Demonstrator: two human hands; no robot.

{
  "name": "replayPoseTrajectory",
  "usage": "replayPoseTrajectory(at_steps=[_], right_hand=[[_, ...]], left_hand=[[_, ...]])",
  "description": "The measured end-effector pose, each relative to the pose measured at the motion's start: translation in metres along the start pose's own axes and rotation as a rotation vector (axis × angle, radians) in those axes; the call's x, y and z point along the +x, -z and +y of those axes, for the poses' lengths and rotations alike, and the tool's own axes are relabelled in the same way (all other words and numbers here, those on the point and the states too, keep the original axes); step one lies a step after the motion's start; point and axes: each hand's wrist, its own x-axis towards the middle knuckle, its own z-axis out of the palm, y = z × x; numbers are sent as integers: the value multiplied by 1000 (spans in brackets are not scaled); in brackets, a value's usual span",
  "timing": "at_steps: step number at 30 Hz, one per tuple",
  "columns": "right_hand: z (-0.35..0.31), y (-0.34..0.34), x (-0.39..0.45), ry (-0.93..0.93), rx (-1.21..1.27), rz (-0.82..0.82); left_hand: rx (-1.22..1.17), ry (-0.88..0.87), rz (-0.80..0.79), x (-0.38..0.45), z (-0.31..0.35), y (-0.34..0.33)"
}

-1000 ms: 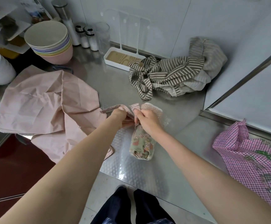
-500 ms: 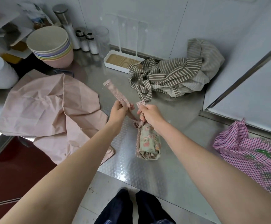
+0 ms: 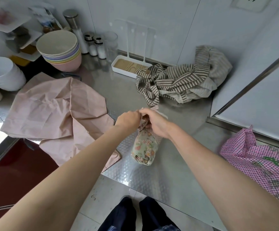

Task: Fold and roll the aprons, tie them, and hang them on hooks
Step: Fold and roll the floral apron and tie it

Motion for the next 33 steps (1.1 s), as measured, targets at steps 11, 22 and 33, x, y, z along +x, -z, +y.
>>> replayPoseTrajectory(at_steps=[11,22,33], right_hand=[[6,21,-8,27,123,-136],[-3,7,-12,266,-770,174],[3,4,-18,496,-1258,439]], left_hand=[[-1319,203,-387,-7,-33,-6],[-1336,347,-225,-6,-12,16],[-1361,364,-377,-4,-4,12]])
